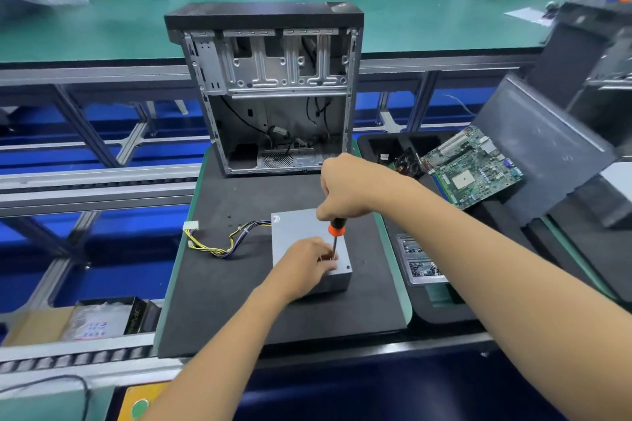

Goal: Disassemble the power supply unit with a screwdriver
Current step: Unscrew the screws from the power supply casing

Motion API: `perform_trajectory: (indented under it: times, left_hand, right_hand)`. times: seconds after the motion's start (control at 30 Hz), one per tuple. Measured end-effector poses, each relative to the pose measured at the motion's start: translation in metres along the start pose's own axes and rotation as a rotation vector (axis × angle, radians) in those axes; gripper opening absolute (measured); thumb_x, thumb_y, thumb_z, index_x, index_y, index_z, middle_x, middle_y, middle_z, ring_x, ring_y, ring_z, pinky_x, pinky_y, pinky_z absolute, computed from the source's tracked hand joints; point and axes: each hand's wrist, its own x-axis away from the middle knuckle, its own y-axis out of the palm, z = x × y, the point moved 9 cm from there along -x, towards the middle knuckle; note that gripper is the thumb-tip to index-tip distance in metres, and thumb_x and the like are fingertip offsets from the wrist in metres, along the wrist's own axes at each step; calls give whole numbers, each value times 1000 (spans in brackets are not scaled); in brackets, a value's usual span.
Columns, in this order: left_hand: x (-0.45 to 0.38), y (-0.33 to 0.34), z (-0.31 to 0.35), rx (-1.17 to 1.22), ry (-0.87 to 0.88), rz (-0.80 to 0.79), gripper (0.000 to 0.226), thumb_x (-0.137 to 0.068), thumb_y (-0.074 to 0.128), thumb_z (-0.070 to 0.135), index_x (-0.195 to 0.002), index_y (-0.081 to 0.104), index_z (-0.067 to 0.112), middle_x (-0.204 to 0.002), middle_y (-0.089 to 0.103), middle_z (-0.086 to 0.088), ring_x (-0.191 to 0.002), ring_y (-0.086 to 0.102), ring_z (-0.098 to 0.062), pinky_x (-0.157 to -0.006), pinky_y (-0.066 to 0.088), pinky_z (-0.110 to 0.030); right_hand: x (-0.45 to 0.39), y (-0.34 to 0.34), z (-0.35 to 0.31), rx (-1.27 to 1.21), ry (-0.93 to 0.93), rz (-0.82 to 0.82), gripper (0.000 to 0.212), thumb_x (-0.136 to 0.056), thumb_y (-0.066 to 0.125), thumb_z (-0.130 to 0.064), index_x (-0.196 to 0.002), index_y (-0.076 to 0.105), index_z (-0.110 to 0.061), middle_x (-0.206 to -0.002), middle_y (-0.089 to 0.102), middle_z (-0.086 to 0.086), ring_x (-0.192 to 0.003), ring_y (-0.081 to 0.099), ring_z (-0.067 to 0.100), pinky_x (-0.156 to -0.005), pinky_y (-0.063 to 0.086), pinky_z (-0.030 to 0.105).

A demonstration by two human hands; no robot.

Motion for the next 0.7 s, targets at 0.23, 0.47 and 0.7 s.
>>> perform_trajectory:
  times: [0.23,0.47,0.7]
  left_hand:
    - [-2,16,25,-98,62,39,16,-91,58,28,-90,69,16,-97,63,4,-90,58,-14,-83,46,-30]
    - [-1,23,25,-154,8,28,24,-97,48,30,-92,65,14,-100,57,1,-90,55,-17,-83,46,-34]
    - [-5,23,27,-169,-2,19,17,-95,52,29,-91,62,16,-101,57,2,-91,56,-17,-84,47,-32]
  right_hand:
    - [12,1,13,50,-16,2,42,-68,65,-21,-49,29,-13,-45,24,0,-44,20,20,-40,17,20]
    - [13,-3,19,52,-28,19,42,-69,66,-24,-50,30,-12,-45,28,2,-44,24,21,-41,20,21]
    - [17,-4,18,53,-45,15,40,-69,66,-22,-52,30,-12,-46,27,1,-45,23,21,-42,20,21]
